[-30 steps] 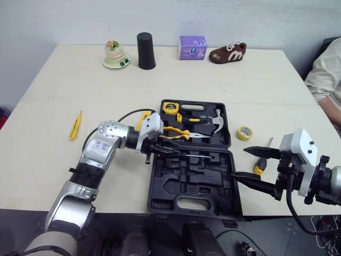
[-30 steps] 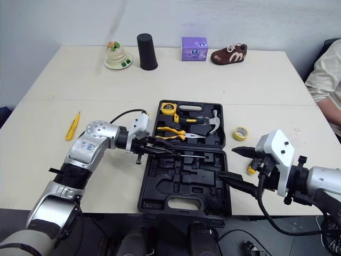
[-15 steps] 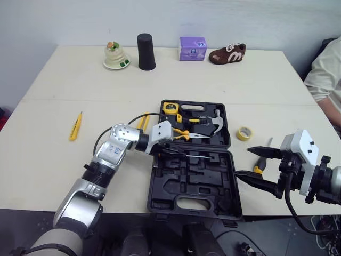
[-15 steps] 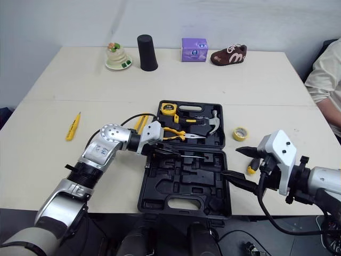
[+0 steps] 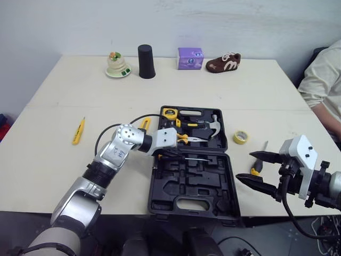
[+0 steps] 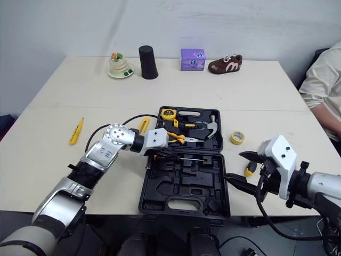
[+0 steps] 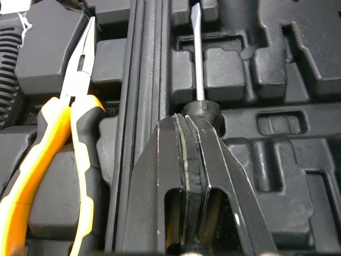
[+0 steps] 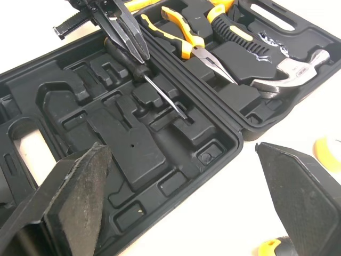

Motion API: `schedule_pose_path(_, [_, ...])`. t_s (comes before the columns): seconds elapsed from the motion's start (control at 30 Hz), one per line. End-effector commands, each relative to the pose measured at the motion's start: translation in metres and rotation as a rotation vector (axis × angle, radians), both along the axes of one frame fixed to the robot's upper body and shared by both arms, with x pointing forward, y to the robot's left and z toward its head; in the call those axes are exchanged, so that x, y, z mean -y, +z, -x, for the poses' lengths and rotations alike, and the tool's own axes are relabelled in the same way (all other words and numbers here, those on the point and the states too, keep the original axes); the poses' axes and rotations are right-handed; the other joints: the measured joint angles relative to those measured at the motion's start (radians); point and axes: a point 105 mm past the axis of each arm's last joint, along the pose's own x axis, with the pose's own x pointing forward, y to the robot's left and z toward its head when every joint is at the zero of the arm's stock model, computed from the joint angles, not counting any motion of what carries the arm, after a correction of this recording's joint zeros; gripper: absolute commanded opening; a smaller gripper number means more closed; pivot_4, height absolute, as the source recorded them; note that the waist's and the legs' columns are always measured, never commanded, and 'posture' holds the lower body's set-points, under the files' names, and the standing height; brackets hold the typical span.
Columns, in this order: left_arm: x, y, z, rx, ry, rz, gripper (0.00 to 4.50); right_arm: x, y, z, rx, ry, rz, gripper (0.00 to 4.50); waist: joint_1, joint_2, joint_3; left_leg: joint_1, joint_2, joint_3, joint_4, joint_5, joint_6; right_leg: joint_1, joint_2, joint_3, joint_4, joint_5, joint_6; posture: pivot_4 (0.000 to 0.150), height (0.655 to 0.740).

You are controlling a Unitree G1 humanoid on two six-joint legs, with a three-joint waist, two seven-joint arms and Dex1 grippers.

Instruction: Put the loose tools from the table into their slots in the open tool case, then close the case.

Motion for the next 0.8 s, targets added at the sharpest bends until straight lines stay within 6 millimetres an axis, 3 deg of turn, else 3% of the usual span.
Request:
schedule_pose_path(0.03, [-0.004, -0.027, 0.008, -0.138, 0.055, 0.002, 0.06, 0.003, 0.006, 0.000, 0.021, -0.002, 0.016, 4.50, 0.001, 0.000, 0.000, 0.000, 0.000, 0.000, 0.000, 0.000, 0.000, 0.000, 0.000, 0.000, 0.000, 0.000, 0.000, 0.150, 0.7304])
schedule_pose_path(0.2, [-0.001, 0.011, 0.005, -0.156, 0.033, 0.202, 0.06, -0.001, 0.007, -0.004, 0.018, 0.025, 0.012, 4.50, -0.001, 0.001, 0.001, -0.002, 0.000, 0.000, 0.000, 0.000, 0.000, -0.003, 0.000, 0.000, 0.000, 0.000, 0.000, 0.150, 0.7304])
schedule_pose_path(0.3, [-0.003, 0.021, 0.013, -0.176, -0.032, 0.229, 0.06, -0.005, 0.006, -0.004, 0.015, 0.044, 0.007, 4.50, -0.001, 0.001, 0.006, -0.004, 0.000, 0.000, 0.000, 0.000, 0.000, -0.004, 0.000, 0.000, 0.000, 0.000, 0.000, 0.150, 0.7304])
schedule_pose_path(0.57, [0.000, 0.008, 0.015, -0.186, -0.027, 0.150, 0.06, -0.007, 0.004, -0.005, 0.011, 0.043, 0.005, 4.50, 0.000, 0.001, 0.008, -0.005, 0.000, 0.001, 0.000, 0.000, -0.001, -0.004, 0.000, 0.000, -0.003, 0.000, 0.000, 0.150, 0.7304])
schedule_pose_path(0.67, [-0.003, -0.011, 0.007, -0.170, 0.033, 0.057, 0.06, -0.005, 0.003, -0.004, 0.008, 0.033, 0.010, 4.50, 0.001, 0.001, 0.008, -0.005, 0.000, 0.001, 0.000, -0.001, -0.001, -0.004, -0.001, 0.000, -0.004, 0.000, 0.001, 0.150, 0.7304])
schedule_pose_path(0.8, [-0.003, -0.010, 0.004, -0.164, 0.033, 0.062, 0.06, -0.005, 0.003, -0.002, 0.009, 0.027, 0.011, 4.50, 0.000, 0.001, 0.008, -0.004, 0.000, 0.001, 0.000, -0.001, 0.000, -0.003, -0.001, 0.000, -0.004, 0.001, 0.001, 0.150, 0.7304])
